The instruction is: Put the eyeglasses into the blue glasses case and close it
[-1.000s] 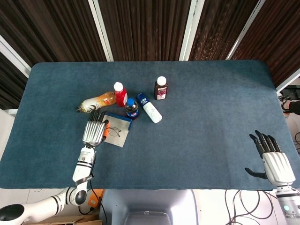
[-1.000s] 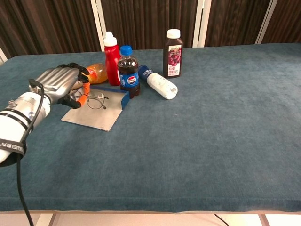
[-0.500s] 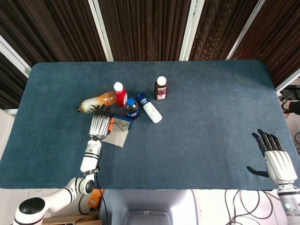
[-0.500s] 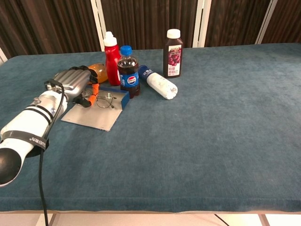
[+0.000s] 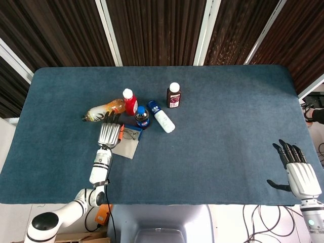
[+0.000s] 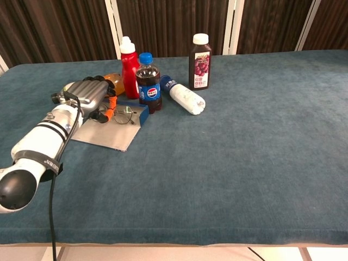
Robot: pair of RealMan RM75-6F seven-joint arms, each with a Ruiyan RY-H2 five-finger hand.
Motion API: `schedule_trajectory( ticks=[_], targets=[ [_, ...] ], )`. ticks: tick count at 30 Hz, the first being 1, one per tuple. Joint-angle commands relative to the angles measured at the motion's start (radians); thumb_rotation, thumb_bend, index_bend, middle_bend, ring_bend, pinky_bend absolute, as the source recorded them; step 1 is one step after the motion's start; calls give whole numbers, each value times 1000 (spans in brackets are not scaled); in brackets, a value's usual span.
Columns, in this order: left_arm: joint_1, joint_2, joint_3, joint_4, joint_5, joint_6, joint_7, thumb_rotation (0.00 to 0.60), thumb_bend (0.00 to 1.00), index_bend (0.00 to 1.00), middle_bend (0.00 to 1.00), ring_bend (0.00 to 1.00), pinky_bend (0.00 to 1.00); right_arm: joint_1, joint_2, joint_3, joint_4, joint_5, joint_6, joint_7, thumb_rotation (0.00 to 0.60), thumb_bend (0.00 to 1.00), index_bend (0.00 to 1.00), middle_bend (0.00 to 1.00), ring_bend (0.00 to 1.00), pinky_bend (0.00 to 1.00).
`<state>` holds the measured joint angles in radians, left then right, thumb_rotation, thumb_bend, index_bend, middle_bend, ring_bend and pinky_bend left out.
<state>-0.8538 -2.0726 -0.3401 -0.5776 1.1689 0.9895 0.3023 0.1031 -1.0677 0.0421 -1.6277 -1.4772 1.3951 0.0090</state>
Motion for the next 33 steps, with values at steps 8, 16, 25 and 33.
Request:
schedule_trajectory(
  ticks=[8,16,25,33],
  targets=[
    [-17,-27,8,70,13,-12,-61,600,448,556,127,35,80,0,1,0,-2,1,-1,-1,600,81,0,0,0,0],
    [-17,-42,9,99,19,3,-91,600,368,395,98,26,95,1,2,1,-2,0,-1,4,600,82,0,0,0,0],
    [2,-31,15,77,33,46,-115,600,357,368,95,27,120,-1,5,0,-1,-4,3,11,600,80,0,0,0,0],
    [119,90,62,-155,69,166,-105,600,359,362,93,29,129,-3,5,-6,-5,-16,7,10,600,81,0,0,0,0]
  ],
)
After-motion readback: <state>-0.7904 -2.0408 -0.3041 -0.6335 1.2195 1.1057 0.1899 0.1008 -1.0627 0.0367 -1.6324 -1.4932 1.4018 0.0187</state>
